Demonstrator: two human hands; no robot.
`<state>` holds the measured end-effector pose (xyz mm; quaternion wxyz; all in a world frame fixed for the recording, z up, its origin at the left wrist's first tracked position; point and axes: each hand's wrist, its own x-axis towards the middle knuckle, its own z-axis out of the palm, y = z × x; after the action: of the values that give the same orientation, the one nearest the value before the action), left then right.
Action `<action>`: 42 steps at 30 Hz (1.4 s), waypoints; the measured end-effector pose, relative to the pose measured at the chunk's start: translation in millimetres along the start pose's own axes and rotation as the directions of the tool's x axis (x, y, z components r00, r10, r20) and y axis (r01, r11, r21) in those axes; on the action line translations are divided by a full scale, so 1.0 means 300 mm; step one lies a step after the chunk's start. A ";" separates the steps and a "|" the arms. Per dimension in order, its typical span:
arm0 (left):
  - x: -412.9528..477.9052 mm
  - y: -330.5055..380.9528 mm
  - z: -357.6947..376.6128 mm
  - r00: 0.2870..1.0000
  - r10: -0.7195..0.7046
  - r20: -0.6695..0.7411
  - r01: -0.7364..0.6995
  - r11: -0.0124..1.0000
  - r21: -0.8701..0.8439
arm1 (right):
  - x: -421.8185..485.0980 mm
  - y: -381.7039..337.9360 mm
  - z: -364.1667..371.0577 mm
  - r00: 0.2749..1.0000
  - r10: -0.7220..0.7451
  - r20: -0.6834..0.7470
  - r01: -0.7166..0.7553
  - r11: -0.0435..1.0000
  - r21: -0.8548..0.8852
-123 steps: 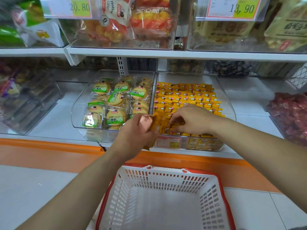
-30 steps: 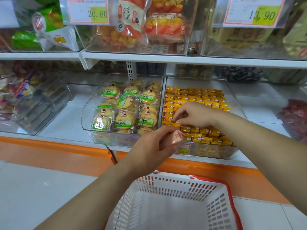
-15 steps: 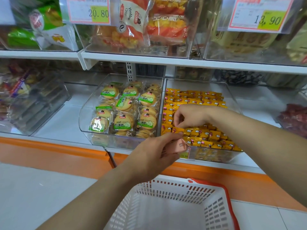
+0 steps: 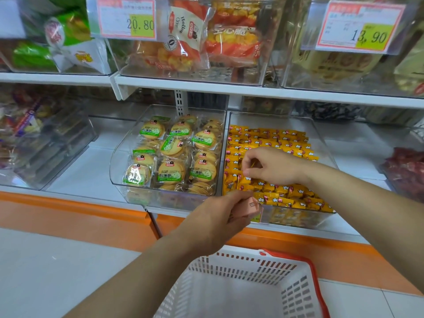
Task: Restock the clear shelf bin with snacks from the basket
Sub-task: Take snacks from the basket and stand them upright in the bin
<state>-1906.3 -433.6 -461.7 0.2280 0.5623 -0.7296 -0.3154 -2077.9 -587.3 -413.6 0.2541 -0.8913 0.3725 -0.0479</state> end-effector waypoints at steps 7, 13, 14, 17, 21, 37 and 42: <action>0.012 -0.008 0.005 0.999 -0.050 0.000 0.050 0.997 -0.061 | -0.014 0.003 0.006 0.995 0.054 0.088 -0.042 0.990 -0.136; -0.022 -0.046 -0.094 0.975 -0.131 -0.179 0.096 0.977 -0.190 | -0.006 -0.047 0.051 0.997 0.075 0.024 -0.055 0.887 -0.459; -0.029 -0.049 -0.108 0.967 -0.154 -0.201 0.109 0.970 -0.217 | -0.013 -0.054 0.056 0.997 0.078 -0.011 -0.074 0.883 -0.464; -0.039 -0.043 -0.136 0.942 -0.202 -0.269 0.114 0.944 -0.310 | -0.051 -0.067 0.078 0.980 0.021 -0.196 -0.087 0.939 -0.333; -0.036 -0.037 -0.145 0.911 -0.267 -0.314 0.129 0.909 -0.397 | -0.095 -0.072 0.128 0.986 -0.021 -0.167 -0.053 0.903 -0.427; -0.036 0.057 -0.069 0.953 -0.245 -0.179 0.073 0.757 -0.649 | -0.283 -0.195 0.101 0.927 0.295 -0.232 -0.058 0.724 0.688; -0.039 0.103 -0.006 0.958 -0.094 -0.272 -0.044 0.886 -0.462 | -0.308 -0.180 0.118 0.944 0.277 -0.180 -0.060 0.680 0.731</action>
<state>-1922.8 -417.6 -438.0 0.4547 0.5406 -0.5850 -0.3984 -2100.0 -476.8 -408.1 0.5297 -0.6672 0.4369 -0.2887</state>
